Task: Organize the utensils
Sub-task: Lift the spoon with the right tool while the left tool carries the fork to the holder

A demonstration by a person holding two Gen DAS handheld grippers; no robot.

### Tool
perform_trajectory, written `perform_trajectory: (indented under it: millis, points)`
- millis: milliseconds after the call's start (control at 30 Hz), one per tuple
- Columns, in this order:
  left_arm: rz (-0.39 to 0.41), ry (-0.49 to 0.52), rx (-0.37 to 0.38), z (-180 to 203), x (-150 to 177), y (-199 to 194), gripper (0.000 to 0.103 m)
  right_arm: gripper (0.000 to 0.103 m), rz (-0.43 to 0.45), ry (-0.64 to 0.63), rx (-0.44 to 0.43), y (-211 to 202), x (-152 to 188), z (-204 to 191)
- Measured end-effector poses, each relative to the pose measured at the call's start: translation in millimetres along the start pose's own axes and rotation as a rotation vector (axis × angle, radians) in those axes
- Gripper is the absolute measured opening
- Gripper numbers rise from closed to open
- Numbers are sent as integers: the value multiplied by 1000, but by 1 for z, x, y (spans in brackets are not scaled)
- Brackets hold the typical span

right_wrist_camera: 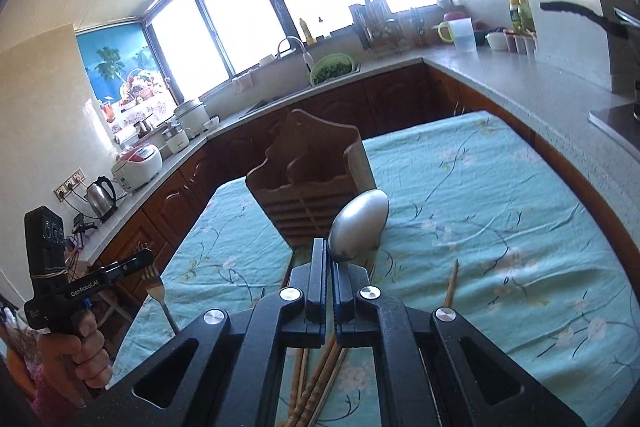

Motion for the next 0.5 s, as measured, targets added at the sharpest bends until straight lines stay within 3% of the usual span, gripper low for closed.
perform_trajectory:
  millis: [500]
  points:
    - [261, 65, -115, 31, -102, 21, 1, 2, 204, -109, 54, 19, -103, -20]
Point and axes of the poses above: each gripper's, at about its wrist camera, not at the fingertips, and y roughly the way its jaws point, z to its right, x to its underside, the point moved 7 cm from there along y, roughly the way its jaws point, and after that the axes turned 3 degrees about x, right-handed, at the moved point
